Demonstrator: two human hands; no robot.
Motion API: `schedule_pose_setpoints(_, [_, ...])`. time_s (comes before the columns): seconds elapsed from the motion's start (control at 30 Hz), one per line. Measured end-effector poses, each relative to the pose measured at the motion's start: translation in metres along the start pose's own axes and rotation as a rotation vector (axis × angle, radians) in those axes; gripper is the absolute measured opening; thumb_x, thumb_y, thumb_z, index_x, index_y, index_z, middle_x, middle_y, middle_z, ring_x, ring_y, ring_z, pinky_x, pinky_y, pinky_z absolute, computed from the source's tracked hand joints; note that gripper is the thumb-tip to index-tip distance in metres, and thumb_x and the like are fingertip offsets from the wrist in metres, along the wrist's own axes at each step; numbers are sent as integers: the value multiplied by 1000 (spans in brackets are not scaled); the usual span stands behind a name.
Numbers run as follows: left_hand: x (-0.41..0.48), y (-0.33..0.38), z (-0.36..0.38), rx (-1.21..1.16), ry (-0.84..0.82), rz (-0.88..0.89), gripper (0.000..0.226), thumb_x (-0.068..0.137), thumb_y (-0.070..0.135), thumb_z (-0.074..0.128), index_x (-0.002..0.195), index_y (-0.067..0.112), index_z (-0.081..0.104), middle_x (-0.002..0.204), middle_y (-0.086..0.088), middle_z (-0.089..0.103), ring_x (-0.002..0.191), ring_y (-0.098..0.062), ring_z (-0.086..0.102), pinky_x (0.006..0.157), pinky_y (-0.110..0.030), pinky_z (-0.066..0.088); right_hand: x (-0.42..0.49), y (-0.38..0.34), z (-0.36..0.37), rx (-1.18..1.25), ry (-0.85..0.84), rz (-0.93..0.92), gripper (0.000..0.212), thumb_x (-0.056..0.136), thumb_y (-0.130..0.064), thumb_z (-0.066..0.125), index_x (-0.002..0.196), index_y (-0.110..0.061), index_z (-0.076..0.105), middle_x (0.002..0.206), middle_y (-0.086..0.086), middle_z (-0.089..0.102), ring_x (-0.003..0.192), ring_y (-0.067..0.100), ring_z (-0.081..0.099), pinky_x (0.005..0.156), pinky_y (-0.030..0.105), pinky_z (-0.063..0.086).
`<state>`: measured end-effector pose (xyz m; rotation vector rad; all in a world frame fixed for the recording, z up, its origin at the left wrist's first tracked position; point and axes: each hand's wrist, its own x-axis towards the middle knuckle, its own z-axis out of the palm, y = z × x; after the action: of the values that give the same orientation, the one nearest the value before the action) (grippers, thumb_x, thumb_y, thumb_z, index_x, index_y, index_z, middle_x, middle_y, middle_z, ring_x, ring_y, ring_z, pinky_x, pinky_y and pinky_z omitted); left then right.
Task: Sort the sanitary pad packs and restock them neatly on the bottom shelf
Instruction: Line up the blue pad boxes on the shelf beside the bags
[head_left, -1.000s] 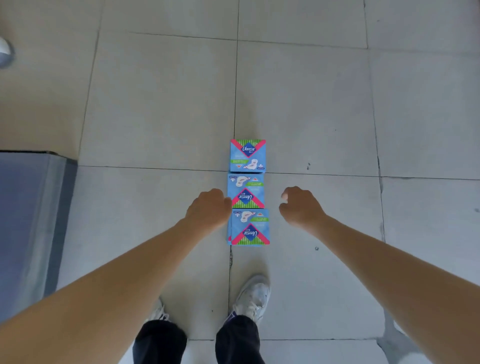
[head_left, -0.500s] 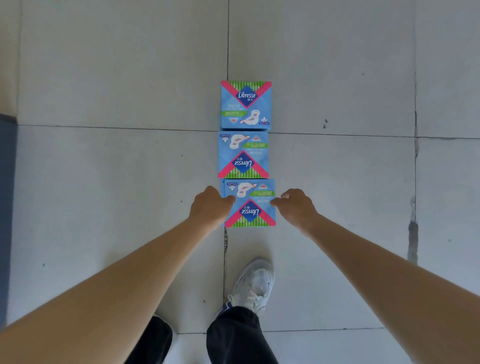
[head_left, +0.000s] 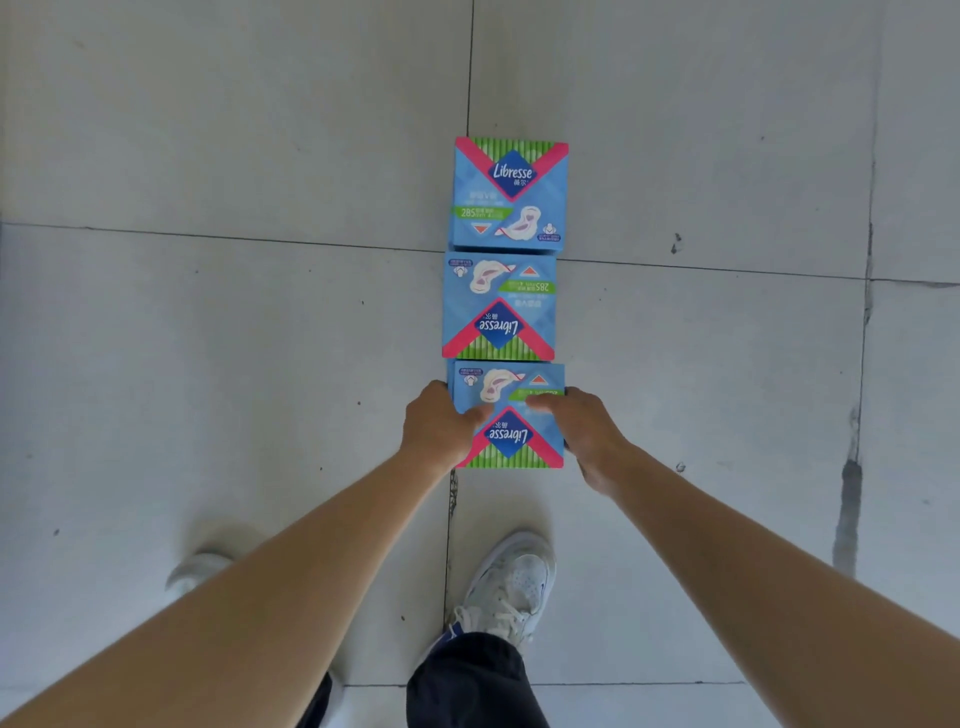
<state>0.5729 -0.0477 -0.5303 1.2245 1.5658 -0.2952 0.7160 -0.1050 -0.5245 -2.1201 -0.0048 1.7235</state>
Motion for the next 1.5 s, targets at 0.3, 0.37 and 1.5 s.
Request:
schedule_pose_setpoints(0.3, [-36,-1,-28,-64,2,-38,40,90,37,62,115,6,55,112,-10,65,83,-15,57,47,-12,35,-40,-7,15,47,-23,33,25,85,-11,62,110,-8,58,107,17,69,80,24,66,73,34,54])
schedule_pose_setpoints(0.37, [-55,0,-44,-81,-3,-47,40,90,37,61,115,6,55,112,-9,65,80,-12,55,46,-11,33,-62,-16,21,19,-29,30,22,86,-11,62,108,-9,58,106,16,69,79,23,66,72,33,53])
schedule_pose_setpoints(1.5, [-361,-102,-563,-848,1095,-64,22,94,25,57,111,11,53,104,-2,63,84,-19,58,54,-23,41,-488,-329,484,-656,-631,-727,14,83,-7,66,90,-18,61,93,8,71,79,24,68,71,31,53])
